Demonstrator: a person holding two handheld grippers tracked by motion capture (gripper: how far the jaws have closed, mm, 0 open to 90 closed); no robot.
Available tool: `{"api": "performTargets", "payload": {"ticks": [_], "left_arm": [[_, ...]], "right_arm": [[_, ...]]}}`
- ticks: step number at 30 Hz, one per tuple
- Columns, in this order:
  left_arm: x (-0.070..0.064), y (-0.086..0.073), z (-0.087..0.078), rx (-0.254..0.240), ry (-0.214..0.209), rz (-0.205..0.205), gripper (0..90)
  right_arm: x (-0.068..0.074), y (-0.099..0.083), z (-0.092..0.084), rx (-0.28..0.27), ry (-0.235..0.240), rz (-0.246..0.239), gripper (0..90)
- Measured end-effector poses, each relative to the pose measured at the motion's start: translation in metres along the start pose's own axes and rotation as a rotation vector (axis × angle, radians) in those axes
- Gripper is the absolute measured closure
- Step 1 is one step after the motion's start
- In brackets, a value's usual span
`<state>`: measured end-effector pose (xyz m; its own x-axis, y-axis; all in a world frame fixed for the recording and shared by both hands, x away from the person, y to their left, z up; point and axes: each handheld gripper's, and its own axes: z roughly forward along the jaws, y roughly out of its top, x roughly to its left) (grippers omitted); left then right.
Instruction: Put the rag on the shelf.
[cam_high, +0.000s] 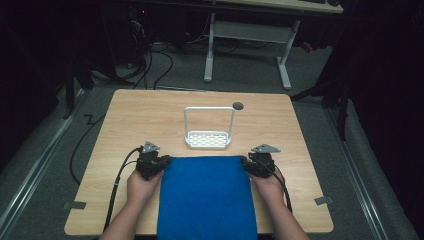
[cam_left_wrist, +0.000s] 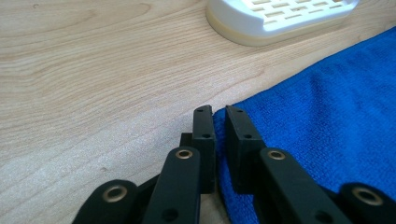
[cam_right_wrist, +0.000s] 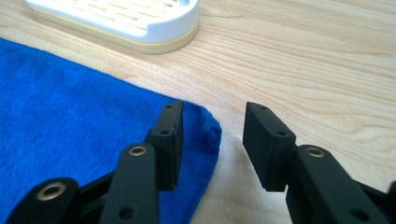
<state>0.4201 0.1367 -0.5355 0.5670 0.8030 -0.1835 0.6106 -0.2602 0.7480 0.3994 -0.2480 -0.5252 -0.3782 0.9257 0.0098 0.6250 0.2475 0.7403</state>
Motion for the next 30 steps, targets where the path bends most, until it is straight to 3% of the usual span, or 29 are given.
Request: {"api": "performTargets", "payload": {"ticks": [7,11,12,16,21,25,30], "left_arm": [[-0.004,-0.001,0.000,0.002,0.015,0.034,85.9],[-0.006,-0.001,0.000,0.002,0.029,0.055,85.8],[-0.006,-0.001,-0.001,0.003,0.023,0.049,85.7],[-0.006,-0.002,-0.001,-0.001,0.023,0.042,86.3],[-0.008,-0.003,-0.001,-0.005,0.036,0.052,87.6],[-0.010,-0.003,-0.002,-0.003,0.048,0.067,87.8],[-0.009,-0.004,-0.005,-0.022,0.021,0.069,87.8]], "right_arm": [[-0.001,0.001,0.008,0.010,0.014,-0.001,63.7],[0.001,0.000,0.008,0.006,0.010,-0.025,73.0],[0.003,0.000,0.008,0.006,0.014,-0.042,78.4],[0.005,-0.001,0.007,0.001,0.037,-0.061,85.8],[0.004,-0.002,0.006,0.000,0.053,-0.075,87.7],[0.003,-0.005,0.000,-0.033,0.088,-0.071,87.9],[0.003,-0.007,-0.016,-0.084,0.086,-0.053,87.9]]}}
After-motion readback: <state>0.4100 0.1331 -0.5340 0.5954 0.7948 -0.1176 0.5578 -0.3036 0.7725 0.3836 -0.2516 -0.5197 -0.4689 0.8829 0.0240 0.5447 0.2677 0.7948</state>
